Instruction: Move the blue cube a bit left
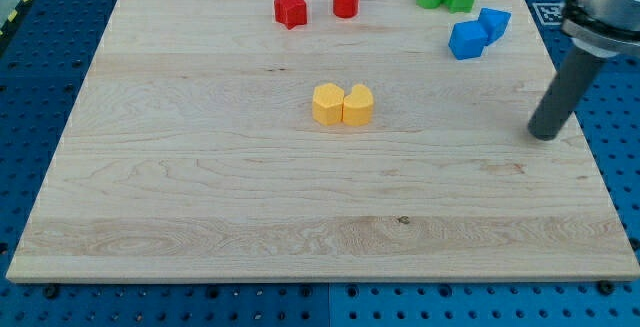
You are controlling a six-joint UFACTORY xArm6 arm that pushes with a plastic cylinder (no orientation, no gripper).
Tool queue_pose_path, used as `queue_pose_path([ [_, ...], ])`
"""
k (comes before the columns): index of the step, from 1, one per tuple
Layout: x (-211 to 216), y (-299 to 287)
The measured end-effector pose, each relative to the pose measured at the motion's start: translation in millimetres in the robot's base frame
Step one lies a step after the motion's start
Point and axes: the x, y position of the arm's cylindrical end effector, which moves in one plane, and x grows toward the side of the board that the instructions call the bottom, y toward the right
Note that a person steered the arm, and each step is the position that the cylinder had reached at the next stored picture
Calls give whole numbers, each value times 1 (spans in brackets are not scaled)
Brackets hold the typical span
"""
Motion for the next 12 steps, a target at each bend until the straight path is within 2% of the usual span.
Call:
queue_pose_path([
  [1, -18, 26],
  [4, -159, 58],
  [5, -203, 36],
  [7, -209, -45],
  [9, -165, -45],
  [11, -152, -57],
  [12, -149, -86],
])
